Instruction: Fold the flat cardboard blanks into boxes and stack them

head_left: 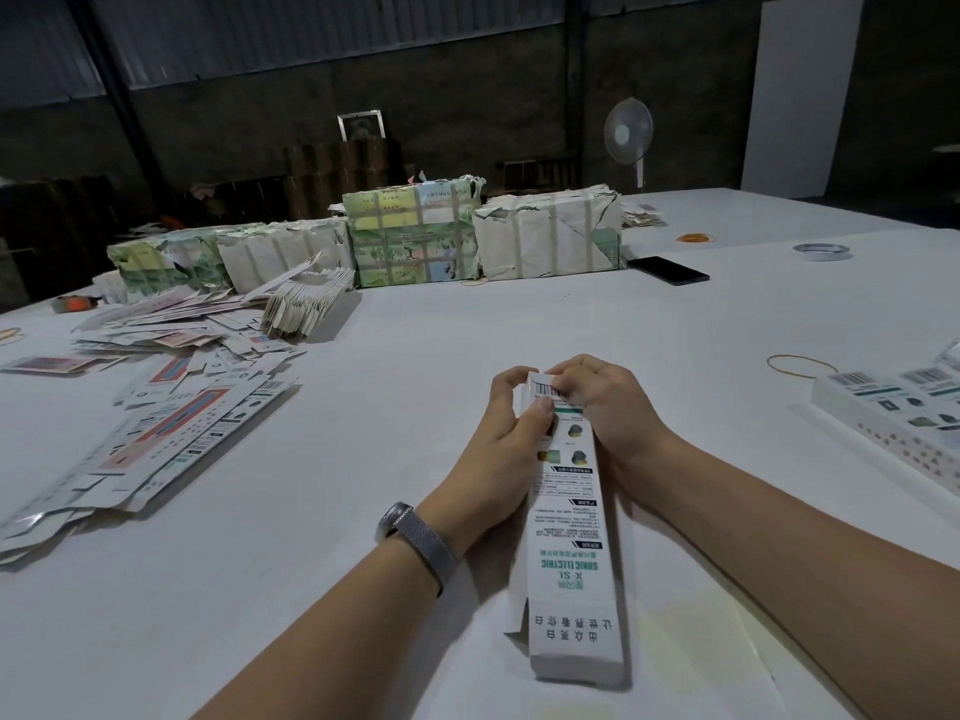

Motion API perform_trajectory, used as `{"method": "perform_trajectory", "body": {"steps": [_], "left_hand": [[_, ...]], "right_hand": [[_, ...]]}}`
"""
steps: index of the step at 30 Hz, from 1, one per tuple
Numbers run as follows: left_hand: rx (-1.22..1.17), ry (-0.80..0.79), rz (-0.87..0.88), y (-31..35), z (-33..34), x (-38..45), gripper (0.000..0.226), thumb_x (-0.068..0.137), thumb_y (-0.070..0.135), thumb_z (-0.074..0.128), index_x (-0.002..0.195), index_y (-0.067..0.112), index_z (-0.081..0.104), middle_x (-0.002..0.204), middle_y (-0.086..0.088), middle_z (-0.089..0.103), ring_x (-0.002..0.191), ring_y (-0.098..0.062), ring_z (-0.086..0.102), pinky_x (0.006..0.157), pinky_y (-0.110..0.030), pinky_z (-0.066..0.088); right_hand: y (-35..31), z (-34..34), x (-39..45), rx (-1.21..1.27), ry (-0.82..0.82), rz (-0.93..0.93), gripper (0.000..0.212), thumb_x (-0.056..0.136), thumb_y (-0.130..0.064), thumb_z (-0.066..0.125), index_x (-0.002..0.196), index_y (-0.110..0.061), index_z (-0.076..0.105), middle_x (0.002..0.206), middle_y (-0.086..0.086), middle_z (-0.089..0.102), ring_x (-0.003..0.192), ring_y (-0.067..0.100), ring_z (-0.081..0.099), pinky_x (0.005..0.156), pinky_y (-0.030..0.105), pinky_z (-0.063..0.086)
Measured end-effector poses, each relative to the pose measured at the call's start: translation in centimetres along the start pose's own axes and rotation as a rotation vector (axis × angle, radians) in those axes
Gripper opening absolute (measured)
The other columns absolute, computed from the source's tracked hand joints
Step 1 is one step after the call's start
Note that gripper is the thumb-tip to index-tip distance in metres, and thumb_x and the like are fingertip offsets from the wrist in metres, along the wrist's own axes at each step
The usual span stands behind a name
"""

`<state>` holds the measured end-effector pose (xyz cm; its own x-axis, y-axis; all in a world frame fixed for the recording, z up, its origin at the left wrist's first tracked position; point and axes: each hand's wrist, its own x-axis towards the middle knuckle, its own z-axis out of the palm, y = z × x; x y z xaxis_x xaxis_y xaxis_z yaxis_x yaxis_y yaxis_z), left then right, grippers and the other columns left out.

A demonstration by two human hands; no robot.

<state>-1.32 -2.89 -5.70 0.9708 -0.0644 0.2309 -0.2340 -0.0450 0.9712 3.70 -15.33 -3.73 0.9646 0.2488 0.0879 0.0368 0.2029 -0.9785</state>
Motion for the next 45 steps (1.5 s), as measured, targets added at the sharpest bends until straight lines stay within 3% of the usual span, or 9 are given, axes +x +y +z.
{"method": "perform_trajectory", "body": {"steps": [7, 10, 14, 26, 35, 41, 45], "left_hand": [[0.005, -0.023, 0.007, 0.27, 0.11, -0.12, 0.014, 0.109, 0.025, 0.041, 0.118, 0.035, 0.04, 0.082, 0.0, 0.07, 0.068, -0.013, 0.068, 0.064, -0.028, 0.054], [0.007, -0.032, 0.013, 0.3, 0.21, -0.1, 0.015, 0.109, 0.024, 0.041, 0.118, 0.035, 0.039, 0.085, -0.002, 0.069, 0.069, -0.012, 0.067, 0.066, -0.028, 0.054], [0.02, -0.041, 0.005, 0.45, 0.22, -0.26, 0.014, 0.109, 0.024, 0.041, 0.117, 0.036, 0.039, 0.084, -0.002, 0.068, 0.067, -0.011, 0.067, 0.064, -0.026, 0.054], [0.024, -0.042, -0.058, 0.9, 0.33, -0.45, 0.03, 0.109, 0.026, 0.041, 0.134, 0.035, 0.03, 0.08, 0.001, 0.071, 0.066, -0.012, 0.069, 0.061, -0.024, 0.056], [-0.01, -0.058, -0.047, 0.97, 0.44, -0.44, 0.03, 0.108, 0.02, 0.043, 0.132, 0.036, 0.033, 0.091, -0.007, 0.069, 0.072, -0.013, 0.07, 0.065, -0.027, 0.057], [0.041, -0.064, -0.059, 0.86, 0.32, -0.4, 0.039, 0.108, 0.024, 0.043, 0.139, 0.038, 0.024, 0.096, -0.005, 0.071, 0.078, -0.016, 0.07, 0.074, -0.034, 0.058], [0.041, -0.07, -0.041, 0.84, 0.27, -0.43, 0.033, 0.109, 0.024, 0.042, 0.133, 0.042, 0.029, 0.085, -0.001, 0.071, 0.072, -0.016, 0.07, 0.066, -0.03, 0.057]], "right_hand": [[-0.09, -0.18, 0.14, 0.025, -0.025, 0.035, 0.005, 0.08, -0.011, 0.063, 0.081, -0.007, 0.06, 0.07, 0.014, 0.061, 0.055, 0.026, 0.058, 0.056, 0.034, 0.05], [-0.51, -0.4, 0.09, 0.046, -0.056, 0.082, 0.024, 0.064, -0.016, 0.063, 0.084, -0.006, 0.058, 0.07, 0.015, 0.057, 0.055, 0.028, 0.054, 0.057, 0.034, 0.047], [-0.43, -0.36, 0.16, 0.032, -0.031, 0.068, 0.002, 0.082, -0.006, 0.059, 0.082, -0.005, 0.059, 0.067, 0.015, 0.057, 0.052, 0.027, 0.054, 0.056, 0.033, 0.048], [-0.22, -0.14, 0.33, 0.063, 0.009, -0.003, 0.025, 0.091, -0.001, 0.054, 0.073, -0.015, 0.065, 0.069, 0.009, 0.064, 0.056, 0.022, 0.058, 0.058, 0.032, 0.051], [-0.42, -0.29, 0.38, 0.076, -0.007, -0.002, 0.034, 0.09, 0.0, 0.051, 0.063, -0.017, 0.062, 0.062, 0.008, 0.06, 0.05, 0.02, 0.055, 0.049, 0.026, 0.049], [-0.44, -0.35, 0.34, 0.081, -0.011, -0.001, 0.031, 0.09, 0.0, 0.05, 0.065, -0.016, 0.061, 0.063, 0.009, 0.059, 0.05, 0.02, 0.055, 0.049, 0.026, 0.049], [-0.47, -0.38, 0.14, 0.076, -0.015, -0.032, 0.025, 0.089, 0.0, 0.046, 0.072, -0.011, 0.061, 0.064, 0.01, 0.06, 0.05, 0.019, 0.057, 0.046, 0.024, 0.048]]}}
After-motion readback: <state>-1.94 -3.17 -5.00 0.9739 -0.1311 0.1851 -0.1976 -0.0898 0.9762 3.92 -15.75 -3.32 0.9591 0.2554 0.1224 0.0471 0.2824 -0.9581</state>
